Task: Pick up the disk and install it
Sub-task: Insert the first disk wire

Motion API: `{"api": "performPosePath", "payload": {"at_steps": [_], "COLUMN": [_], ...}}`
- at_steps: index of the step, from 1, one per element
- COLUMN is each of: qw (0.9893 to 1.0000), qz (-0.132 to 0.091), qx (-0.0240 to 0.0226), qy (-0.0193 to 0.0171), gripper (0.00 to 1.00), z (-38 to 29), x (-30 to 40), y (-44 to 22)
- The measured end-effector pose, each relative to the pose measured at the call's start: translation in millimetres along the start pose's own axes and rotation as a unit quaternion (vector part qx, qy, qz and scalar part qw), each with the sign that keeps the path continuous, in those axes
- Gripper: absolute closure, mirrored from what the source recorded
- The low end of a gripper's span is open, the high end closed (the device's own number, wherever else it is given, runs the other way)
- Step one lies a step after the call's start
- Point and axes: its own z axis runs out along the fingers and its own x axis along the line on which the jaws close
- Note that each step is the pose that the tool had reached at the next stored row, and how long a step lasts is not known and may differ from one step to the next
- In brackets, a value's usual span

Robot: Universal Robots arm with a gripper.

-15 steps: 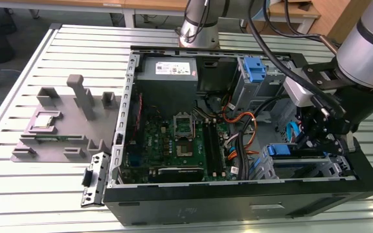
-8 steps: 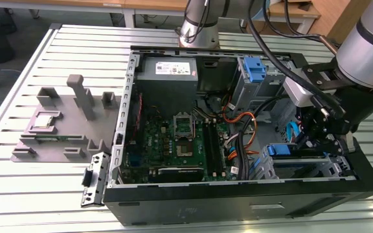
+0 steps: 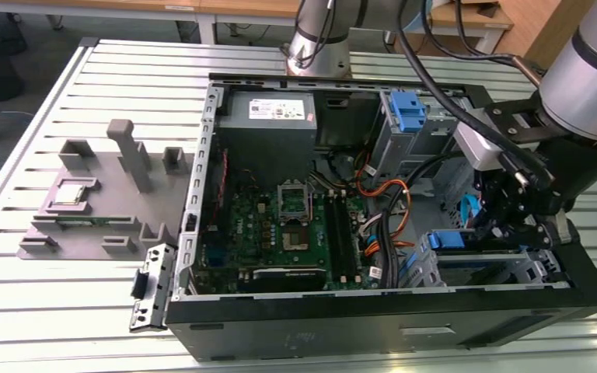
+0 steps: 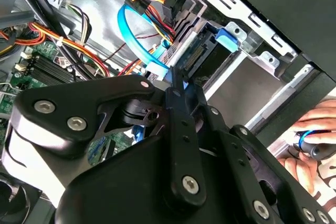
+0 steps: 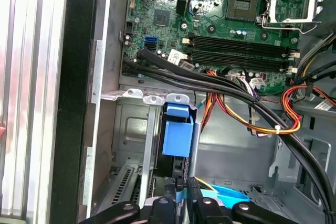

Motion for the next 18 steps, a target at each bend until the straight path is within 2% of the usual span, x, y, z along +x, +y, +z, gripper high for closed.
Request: {"api": "performPosePath", "payload": {"at_steps": [5, 11, 18], "qw": [1.0, 1.0, 1.0], "qz": [0.0, 0.0, 0.0], "qx": [0.0, 0.0, 0.0], "qy": [0.0, 0.0, 0.0], "gripper": [0.77, 0.77, 0.77], "z": [-12.0, -20.2, -21.4], "x": [0.0, -0.1, -0.1], "y": [-1.0, -1.6, -1.7]}}
